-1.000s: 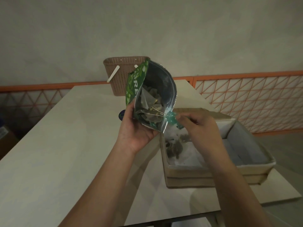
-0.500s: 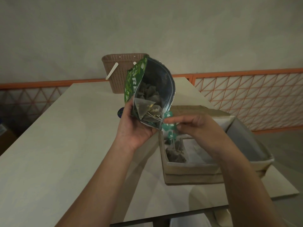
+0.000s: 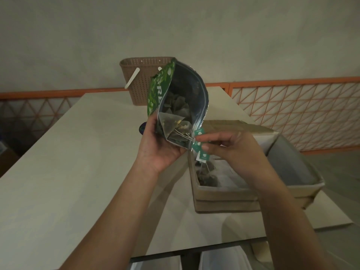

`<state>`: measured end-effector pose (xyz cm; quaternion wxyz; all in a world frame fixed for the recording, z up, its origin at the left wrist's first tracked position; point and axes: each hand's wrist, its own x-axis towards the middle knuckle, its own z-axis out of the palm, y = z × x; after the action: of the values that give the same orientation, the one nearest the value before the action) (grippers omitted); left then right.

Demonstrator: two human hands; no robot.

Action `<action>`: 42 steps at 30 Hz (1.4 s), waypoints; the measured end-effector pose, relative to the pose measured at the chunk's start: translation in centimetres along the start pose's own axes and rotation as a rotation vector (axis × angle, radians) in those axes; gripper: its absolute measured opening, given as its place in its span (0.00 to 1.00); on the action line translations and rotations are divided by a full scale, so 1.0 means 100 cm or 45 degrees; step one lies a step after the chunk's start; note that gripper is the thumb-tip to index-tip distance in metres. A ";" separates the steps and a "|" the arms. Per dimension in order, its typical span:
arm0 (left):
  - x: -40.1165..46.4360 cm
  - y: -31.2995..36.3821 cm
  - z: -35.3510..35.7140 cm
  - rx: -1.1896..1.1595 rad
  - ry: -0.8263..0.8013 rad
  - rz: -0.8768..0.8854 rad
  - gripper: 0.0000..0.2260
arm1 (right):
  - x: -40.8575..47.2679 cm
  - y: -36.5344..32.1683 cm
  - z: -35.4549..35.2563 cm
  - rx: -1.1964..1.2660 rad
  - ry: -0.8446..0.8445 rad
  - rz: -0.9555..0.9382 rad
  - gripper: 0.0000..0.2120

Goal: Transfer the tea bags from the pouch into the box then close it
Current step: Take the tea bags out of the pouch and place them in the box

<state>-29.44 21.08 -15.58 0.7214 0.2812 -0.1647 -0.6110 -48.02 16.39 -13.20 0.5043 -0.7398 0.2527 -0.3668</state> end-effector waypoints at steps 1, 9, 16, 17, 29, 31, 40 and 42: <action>0.000 0.000 0.000 0.008 -0.005 0.001 0.29 | 0.000 0.001 -0.001 0.005 -0.027 0.005 0.14; -0.002 0.001 0.002 -0.013 -0.061 0.002 0.33 | -0.003 0.004 -0.004 0.206 -0.212 0.035 0.20; -0.002 -0.001 0.003 0.003 -0.082 -0.006 0.34 | -0.004 0.009 -0.004 0.125 -0.180 0.072 0.21; -0.002 0.000 0.002 0.006 -0.086 -0.007 0.33 | -0.004 0.009 -0.005 0.133 -0.193 0.084 0.21; 0.000 0.003 -0.001 -0.002 -0.083 -0.002 0.32 | -0.010 -0.001 -0.015 -0.141 -0.401 0.139 0.30; -0.002 0.002 0.000 -0.019 -0.085 -0.008 0.25 | -0.010 -0.001 -0.013 -0.272 -0.351 0.091 0.30; -0.004 0.000 0.008 0.006 -0.073 0.000 0.28 | -0.008 0.000 0.005 -0.287 -0.013 -0.018 0.08; -0.004 0.001 0.006 0.023 -0.065 -0.004 0.29 | -0.007 0.001 0.011 -0.294 0.025 0.023 0.06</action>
<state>-29.82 21.32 -15.03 0.7134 0.2724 -0.1881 -0.6176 -47.58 17.46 -13.74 0.4164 -0.7872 0.3047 -0.3379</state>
